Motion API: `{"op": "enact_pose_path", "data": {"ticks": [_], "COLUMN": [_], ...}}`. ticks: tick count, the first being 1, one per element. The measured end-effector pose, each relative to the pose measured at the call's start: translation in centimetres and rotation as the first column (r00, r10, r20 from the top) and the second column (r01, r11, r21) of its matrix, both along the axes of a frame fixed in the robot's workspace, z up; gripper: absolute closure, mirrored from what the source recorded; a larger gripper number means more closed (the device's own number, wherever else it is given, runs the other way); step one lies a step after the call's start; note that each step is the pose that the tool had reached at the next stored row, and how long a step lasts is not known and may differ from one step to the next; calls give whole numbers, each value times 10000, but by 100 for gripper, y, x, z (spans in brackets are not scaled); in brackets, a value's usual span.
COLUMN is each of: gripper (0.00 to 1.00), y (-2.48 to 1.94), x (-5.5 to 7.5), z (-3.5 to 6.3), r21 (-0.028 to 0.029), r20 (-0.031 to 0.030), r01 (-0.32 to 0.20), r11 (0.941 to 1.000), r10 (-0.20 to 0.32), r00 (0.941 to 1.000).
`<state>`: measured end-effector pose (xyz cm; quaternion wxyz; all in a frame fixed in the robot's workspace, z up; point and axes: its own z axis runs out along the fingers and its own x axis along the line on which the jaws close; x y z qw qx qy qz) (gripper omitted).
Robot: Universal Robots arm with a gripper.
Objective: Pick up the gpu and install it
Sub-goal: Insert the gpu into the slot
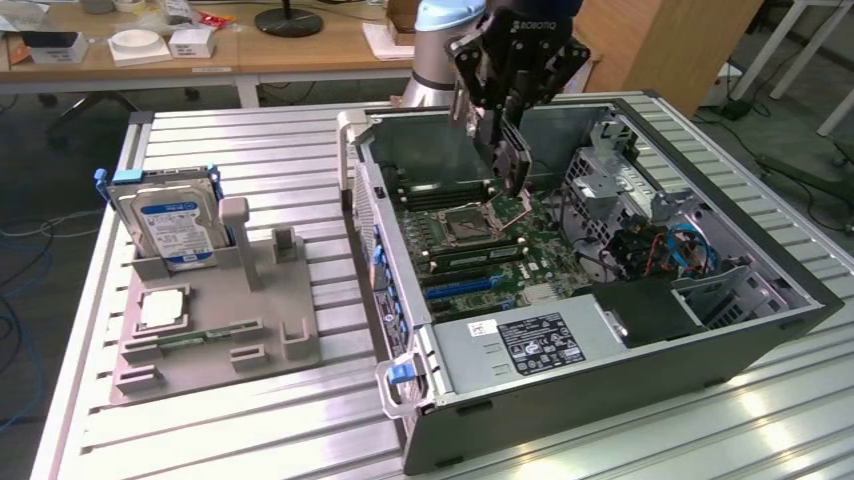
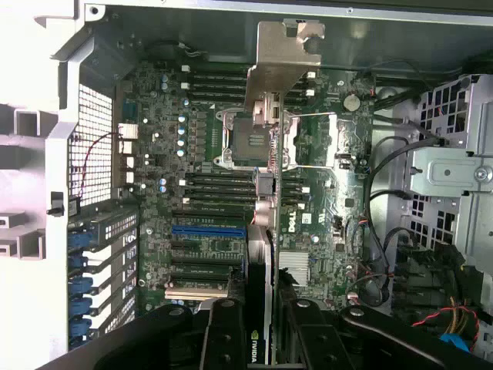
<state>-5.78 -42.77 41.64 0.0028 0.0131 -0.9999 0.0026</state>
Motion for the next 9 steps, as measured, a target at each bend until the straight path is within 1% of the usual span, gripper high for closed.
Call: {"op": "enact_pose_path", "data": {"ticks": [9], "gripper": [74], "y": [0], "x": [1], "z": [0], "r21": [0], "r20": [1], "r01": [0], "r11": [10000], "r10": [0], "r00": [10000]}}
